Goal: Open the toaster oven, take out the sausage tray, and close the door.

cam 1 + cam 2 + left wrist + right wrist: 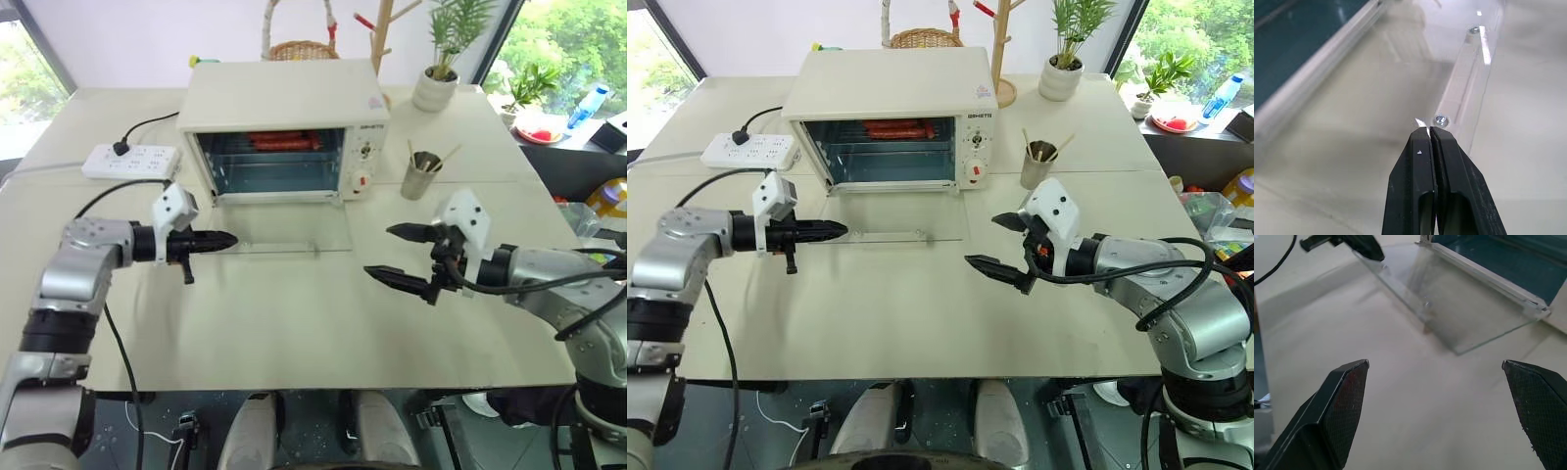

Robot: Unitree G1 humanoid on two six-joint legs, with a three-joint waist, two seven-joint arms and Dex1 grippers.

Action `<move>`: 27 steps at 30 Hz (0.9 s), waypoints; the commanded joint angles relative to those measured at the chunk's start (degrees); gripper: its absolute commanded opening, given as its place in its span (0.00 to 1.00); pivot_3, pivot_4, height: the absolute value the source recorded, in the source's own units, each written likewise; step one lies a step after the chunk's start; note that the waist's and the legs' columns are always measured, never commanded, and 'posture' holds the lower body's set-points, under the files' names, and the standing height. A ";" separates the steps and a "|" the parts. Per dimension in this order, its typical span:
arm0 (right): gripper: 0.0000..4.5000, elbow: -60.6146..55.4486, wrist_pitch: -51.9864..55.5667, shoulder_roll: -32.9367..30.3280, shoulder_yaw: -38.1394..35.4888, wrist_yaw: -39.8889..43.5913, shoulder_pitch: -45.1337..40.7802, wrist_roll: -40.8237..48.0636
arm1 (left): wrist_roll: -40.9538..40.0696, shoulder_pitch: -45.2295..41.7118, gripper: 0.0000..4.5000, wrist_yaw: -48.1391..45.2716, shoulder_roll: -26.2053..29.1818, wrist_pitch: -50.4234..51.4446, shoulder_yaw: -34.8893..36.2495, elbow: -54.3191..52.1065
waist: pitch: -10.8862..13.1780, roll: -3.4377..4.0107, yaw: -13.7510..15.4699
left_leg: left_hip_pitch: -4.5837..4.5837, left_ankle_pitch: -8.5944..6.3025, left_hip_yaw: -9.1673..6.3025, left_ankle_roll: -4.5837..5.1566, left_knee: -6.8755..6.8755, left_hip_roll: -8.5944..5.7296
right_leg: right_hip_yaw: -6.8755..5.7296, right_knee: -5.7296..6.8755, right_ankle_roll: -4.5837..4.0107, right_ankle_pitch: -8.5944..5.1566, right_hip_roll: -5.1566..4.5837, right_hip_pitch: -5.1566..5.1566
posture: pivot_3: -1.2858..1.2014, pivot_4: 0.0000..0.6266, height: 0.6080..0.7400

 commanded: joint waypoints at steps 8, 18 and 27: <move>1.00 5.03 -11.62 0.89 7.83 -5.84 -6.36 -10.72 | 1.94 1.12 0.01 12.10 -6.41 -2.89 1.74 4.27 | -0.01 0.00 0.06 | 0.02 0.00 -0.01 0.00 0.00 -0.07 | -0.02 -0.04 0.01 0.00 -0.01 0.06 | 0.52 0.24 1.00; 1.00 25.77 -35.16 7.79 29.32 -9.17 -21.32 -36.95 | -18.19 2.14 0.01 9.18 0.29 17.85 15.92 -10.69 | 0.03 -0.06 -0.58 | 0.00 0.00 -0.04 0.00 -0.04 -0.07 | -0.02 0.02 0.00 0.01 0.12 -0.06 | 0.52 0.24 1.00; 1.00 59.46 -59.34 20.86 39.43 -15.95 -37.94 -54.90 | -26.95 5.00 0.01 13.16 3.82 25.71 23.53 -18.76 | 0.03 -0.06 -0.56 | 0.00 0.01 -0.05 -0.02 -0.04 -0.14 | 0.00 0.01 0.00 0.02 0.01 -0.03 | 0.52 0.24 1.00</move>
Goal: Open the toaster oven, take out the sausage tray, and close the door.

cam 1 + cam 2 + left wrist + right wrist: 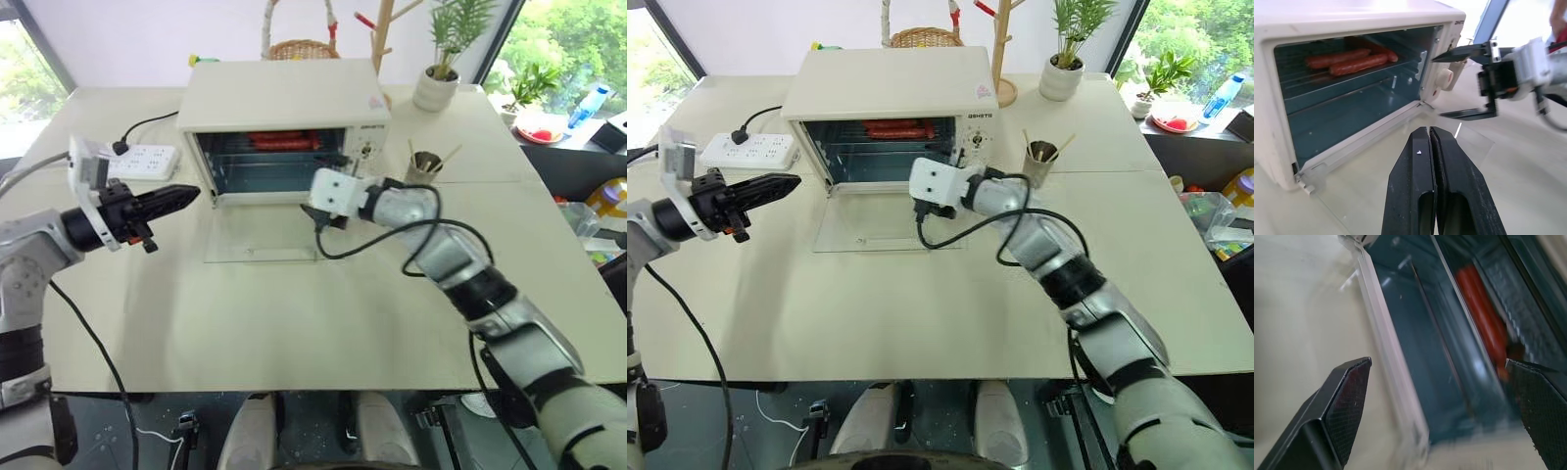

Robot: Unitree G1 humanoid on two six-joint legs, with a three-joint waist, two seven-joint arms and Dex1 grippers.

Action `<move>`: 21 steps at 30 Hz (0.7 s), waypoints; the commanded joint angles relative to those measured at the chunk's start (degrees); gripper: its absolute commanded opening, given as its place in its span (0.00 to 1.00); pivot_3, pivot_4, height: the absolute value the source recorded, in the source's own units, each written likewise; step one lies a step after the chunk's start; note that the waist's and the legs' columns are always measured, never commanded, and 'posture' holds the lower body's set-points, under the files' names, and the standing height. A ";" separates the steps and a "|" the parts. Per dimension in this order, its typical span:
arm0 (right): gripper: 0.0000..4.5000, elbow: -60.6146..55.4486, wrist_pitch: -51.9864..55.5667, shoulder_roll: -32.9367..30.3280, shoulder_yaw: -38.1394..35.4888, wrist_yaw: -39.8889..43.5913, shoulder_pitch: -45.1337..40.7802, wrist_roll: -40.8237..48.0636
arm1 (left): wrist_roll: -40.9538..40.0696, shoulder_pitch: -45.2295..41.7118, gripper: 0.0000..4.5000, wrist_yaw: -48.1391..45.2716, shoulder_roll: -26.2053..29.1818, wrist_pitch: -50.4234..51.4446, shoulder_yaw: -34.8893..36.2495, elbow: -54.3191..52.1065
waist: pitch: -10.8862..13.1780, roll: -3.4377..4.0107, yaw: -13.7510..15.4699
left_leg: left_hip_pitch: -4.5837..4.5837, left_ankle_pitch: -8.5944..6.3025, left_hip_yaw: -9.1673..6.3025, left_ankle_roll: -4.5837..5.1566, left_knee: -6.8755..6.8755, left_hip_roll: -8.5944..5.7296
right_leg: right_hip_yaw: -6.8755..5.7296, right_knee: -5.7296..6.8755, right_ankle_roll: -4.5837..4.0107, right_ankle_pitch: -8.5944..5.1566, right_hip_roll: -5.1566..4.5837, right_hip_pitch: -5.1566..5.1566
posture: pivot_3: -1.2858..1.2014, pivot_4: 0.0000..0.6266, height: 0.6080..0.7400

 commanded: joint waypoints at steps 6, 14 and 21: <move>1.00 27.54 -17.85 8.73 1.13 -9.55 -13.31 -10.01 | -2.90 3.79 0.01 3.62 0.02 0.25 1.69 -7.59 | 0.00 -0.03 -0.16 | 0.00 0.02 -0.04 -0.05 -0.06 0.02 | 0.03 0.00 -0.01 0.01 -0.04 -0.02 | 0.52 0.24 1.00; 0.81 43.59 -24.48 13.38 0.69 -14.49 -19.73 -13.92 | -3.96 4.71 0.00 5.99 -0.50 -0.09 2.11 -9.09 | 0.00 -0.03 -0.35 | 0.00 0.08 -0.03 -0.16 -0.21 -0.01 | 0.04 0.01 -0.04 0.02 -0.03 -0.12 | 0.52 0.24 1.00; 0.37 50.66 -26.10 14.76 0.22 -17.78 -23.28 -15.69 | -4.23 5.34 0.00 6.61 -0.28 -0.60 2.03 -9.55 | 0.00 -0.03 -0.56 | 0.01 0.22 -0.03 -0.41 -0.43 -0.03 | 0.04 -0.01 -0.07 0.04 -0.04 -0.18 | 0.52 0.24 1.00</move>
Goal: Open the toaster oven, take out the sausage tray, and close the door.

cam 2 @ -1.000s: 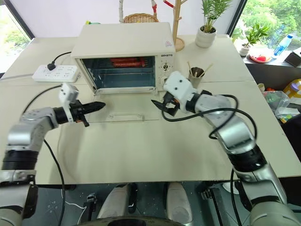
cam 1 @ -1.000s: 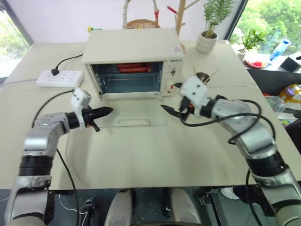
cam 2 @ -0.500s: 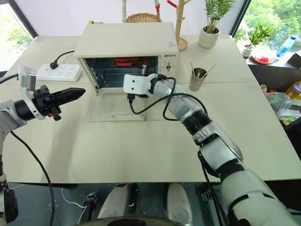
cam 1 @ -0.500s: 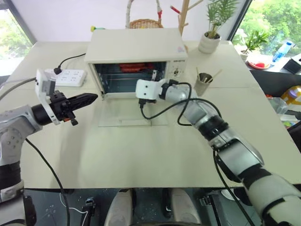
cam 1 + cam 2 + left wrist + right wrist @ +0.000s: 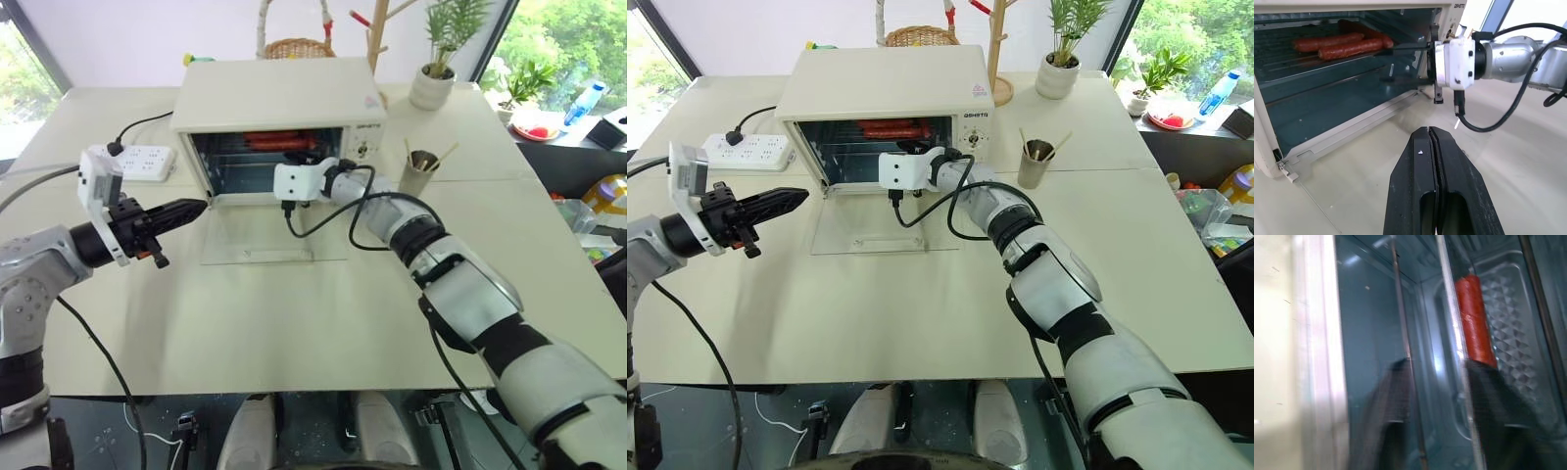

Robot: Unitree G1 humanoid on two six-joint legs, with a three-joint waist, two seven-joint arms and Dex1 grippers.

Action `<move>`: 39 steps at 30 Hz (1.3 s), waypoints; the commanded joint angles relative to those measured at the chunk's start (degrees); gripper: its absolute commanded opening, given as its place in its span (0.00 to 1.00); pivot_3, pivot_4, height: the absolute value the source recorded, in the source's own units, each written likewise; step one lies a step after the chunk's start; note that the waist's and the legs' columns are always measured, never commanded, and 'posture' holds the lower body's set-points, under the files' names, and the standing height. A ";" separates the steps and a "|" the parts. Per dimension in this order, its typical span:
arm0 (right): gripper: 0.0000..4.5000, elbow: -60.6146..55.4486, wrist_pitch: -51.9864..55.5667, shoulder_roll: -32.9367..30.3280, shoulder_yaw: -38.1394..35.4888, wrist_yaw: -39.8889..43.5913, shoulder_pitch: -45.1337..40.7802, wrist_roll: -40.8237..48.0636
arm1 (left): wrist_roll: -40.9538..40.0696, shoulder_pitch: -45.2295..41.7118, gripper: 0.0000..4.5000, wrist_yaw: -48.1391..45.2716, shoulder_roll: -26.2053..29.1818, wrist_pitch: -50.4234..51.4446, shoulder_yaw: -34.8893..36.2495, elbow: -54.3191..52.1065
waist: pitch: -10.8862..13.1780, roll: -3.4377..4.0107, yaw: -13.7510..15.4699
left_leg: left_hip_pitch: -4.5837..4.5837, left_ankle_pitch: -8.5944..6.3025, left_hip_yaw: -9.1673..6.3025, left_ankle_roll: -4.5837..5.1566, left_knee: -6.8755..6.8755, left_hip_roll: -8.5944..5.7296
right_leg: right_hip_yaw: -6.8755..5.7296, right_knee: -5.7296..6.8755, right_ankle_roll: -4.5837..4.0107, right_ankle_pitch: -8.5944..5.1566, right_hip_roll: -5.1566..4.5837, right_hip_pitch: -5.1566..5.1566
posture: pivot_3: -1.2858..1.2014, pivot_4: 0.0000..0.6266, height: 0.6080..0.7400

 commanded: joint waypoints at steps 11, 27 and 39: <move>0.37 -1.42 -3.03 0.13 -2.05 -1.10 -3.11 -1.29 | -1.28 -1.32 0.00 0.51 0.84 -2.10 0.74 -1.04 | 0.00 0.00 -1.09 | 0.04 0.10 -0.01 -0.14 -0.34 -0.03 | -0.01 -0.04 -0.02 0.01 -0.01 -0.09 | 0.52 0.24 1.00; 0.37 -0.27 -2.56 2.00 -1.35 -0.63 -4.93 -3.82 | -0.71 -4.53 0.00 -0.04 2.21 -2.16 0.00 0.53 | 0.00 0.00 -1.15 | 0.08 0.10 0.00 -0.15 -0.38 -0.03 | 0.00 -0.03 -0.03 0.02 0.04 -0.11 | 0.52 0.24 1.00; 0.37 7.42 0.27 5.18 -0.35 -3.49 -8.22 -7.09 | -1.53 -3.50 0.00 1.20 2.36 -1.89 1.41 -1.52 | 0.00 0.00 -1.09 | 0.08 0.11 0.00 -0.16 -0.38 -0.03 | 0.00 -0.04 -0.04 0.02 0.01 -0.11 | 0.52 0.24 1.00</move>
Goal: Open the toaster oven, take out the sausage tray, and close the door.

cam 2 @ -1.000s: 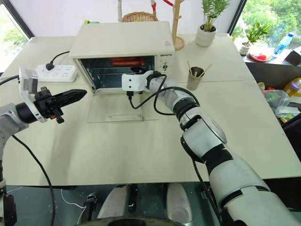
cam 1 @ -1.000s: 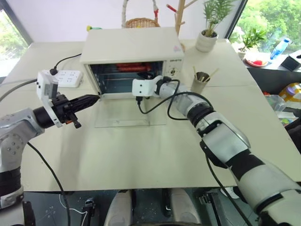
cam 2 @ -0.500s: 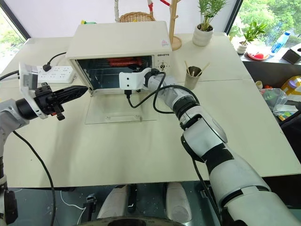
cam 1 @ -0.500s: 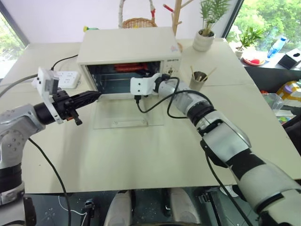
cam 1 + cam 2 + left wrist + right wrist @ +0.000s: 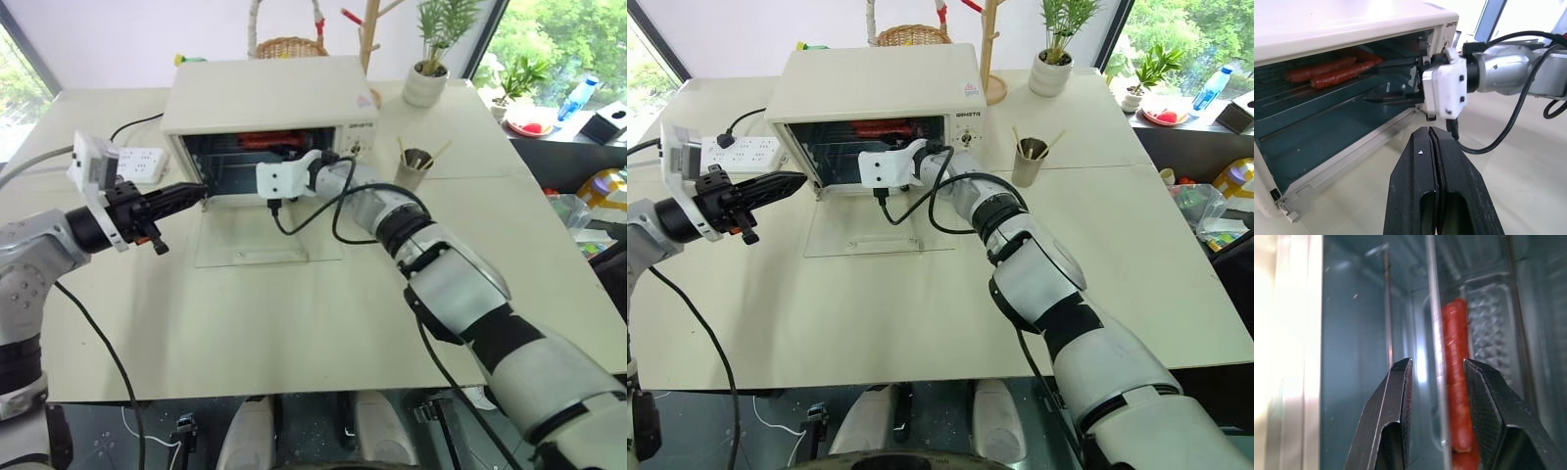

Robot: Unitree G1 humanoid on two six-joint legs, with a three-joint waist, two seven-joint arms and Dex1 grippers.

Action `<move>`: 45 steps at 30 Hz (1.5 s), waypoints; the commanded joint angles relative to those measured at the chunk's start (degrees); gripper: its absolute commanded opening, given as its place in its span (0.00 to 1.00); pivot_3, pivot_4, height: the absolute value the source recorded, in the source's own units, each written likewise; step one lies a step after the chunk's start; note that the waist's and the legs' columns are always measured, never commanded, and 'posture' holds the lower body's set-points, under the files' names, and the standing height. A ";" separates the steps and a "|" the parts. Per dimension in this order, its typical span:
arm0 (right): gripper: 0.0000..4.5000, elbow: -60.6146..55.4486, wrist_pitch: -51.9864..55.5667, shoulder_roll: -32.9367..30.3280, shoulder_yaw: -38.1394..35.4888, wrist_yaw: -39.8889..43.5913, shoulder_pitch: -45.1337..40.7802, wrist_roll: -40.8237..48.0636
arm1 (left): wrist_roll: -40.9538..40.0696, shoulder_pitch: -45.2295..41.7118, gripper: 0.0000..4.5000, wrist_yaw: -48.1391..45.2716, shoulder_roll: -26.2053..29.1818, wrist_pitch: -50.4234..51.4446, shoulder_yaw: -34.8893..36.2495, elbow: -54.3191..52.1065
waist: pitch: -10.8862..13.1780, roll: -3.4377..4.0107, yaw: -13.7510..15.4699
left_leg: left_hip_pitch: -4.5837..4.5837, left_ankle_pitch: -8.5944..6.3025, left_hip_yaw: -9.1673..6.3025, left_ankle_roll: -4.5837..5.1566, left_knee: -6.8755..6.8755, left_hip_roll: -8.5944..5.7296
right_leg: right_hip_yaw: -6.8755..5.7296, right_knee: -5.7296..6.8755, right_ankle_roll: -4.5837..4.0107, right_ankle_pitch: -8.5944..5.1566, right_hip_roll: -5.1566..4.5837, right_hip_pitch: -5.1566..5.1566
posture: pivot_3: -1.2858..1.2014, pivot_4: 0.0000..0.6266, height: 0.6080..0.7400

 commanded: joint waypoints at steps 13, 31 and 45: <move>0.37 5.61 4.24 1.37 0.33 -4.70 -3.95 -3.05 | 0.82 0.37 0.00 0.94 2.15 -3.11 3.81 0.76 | 0.00 0.00 0.01 | 0.00 0.00 0.00 -0.01 -0.02 0.00 | 0.00 0.00 -0.01 0.00 0.01 -0.01 | 0.52 0.24 1.00; 0.01 6.80 6.66 2.41 -0.42 -7.93 -4.96 -3.90 | 0.12 1.32 0.00 2.35 2.35 -3.50 4.92 -0.42 | 0.02 0.02 -0.02 | -0.01 0.01 0.00 -0.02 -0.05 -0.01 | 0.00 0.01 -0.01 0.00 0.00 -0.05 | 0.52 0.24 1.00; 0.01 6.46 5.56 2.49 -0.07 -8.77 -5.00 -4.11 | 0.00 1.10 0.00 2.69 2.01 -4.08 4.52 0.15 | 0.02 0.03 -0.03 | -0.01 0.01 0.01 -0.02 -0.06 -0.01 | 0.01 0.00 -0.01 0.01 0.00 -0.06 | 0.52 0.24 1.00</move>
